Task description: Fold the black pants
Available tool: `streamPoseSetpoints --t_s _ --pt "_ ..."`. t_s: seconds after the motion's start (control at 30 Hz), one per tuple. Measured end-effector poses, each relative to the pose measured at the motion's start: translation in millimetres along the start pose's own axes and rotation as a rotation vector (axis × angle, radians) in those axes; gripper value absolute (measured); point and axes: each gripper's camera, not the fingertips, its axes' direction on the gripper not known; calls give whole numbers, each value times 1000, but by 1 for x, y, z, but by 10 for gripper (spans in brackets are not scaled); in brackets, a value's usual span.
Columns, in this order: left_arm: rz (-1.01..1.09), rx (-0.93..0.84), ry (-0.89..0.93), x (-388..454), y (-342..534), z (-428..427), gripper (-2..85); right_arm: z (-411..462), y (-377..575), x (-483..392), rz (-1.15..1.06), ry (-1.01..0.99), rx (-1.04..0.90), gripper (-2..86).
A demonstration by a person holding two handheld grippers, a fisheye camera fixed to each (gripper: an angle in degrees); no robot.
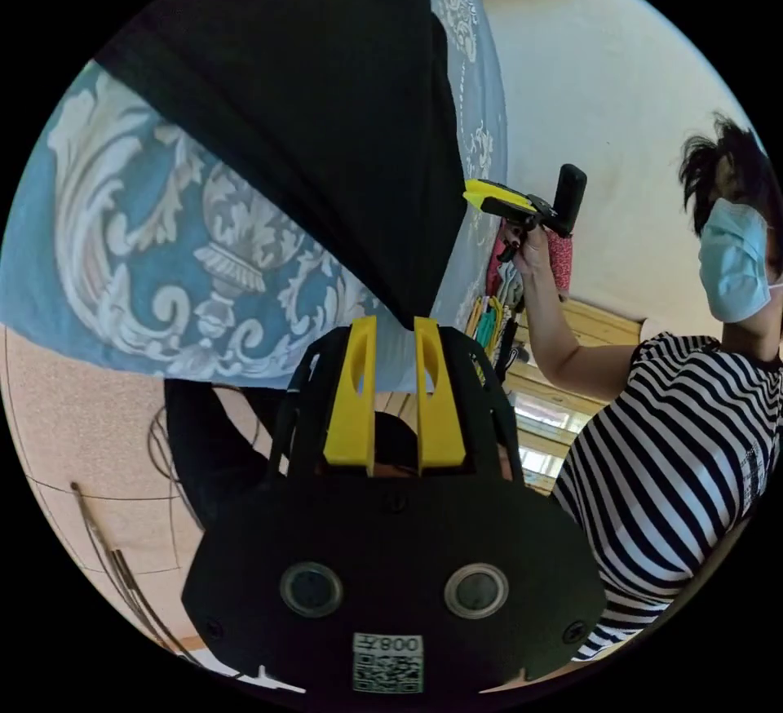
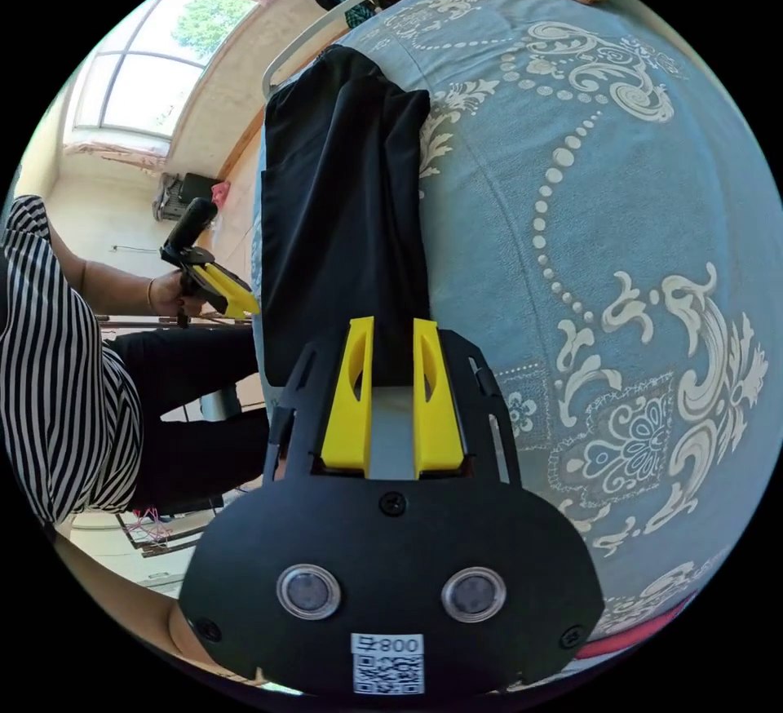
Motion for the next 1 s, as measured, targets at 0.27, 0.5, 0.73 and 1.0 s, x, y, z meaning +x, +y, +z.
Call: streamPoseSetpoints --t_s 0.27,0.5,0.73,1.0 --pt "-109 79 172 -34 15 16 52 -17 -13 29 -35 -89 -35 80" --pt "-136 109 244 -57 33 8 28 -34 -13 51 -64 -181 -64 35" --pt "-26 45 269 -48 51 14 25 -65 7 71 -98 -344 -66 18" --pt "-36 -52 230 -65 71 60 23 -59 35 105 -12 -429 -101 9"
